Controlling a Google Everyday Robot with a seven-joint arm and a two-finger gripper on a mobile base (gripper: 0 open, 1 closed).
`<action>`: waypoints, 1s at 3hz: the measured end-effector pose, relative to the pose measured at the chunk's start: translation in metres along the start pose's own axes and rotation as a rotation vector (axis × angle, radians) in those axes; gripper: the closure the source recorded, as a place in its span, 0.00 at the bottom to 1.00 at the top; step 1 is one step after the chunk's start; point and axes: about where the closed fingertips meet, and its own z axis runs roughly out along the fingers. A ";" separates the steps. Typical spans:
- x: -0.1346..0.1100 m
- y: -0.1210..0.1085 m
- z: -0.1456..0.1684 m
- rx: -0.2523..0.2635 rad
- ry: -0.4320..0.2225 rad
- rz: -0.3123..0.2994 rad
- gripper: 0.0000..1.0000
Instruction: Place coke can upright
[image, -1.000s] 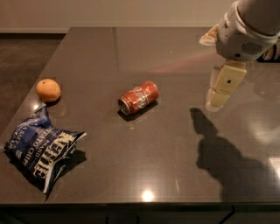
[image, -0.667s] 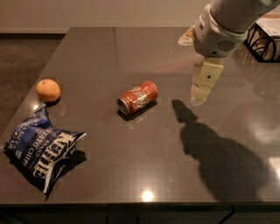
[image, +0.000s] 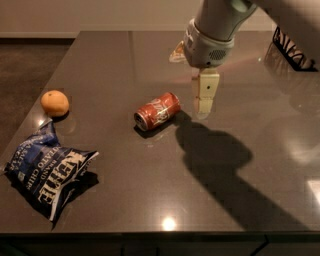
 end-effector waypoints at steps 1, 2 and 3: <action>-0.020 -0.003 0.020 -0.054 0.005 -0.119 0.00; -0.035 -0.002 0.041 -0.095 0.033 -0.231 0.00; -0.044 0.002 0.058 -0.129 0.068 -0.314 0.00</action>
Offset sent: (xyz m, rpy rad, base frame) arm -0.0100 0.0598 -0.0545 -0.1827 0.0521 0.3666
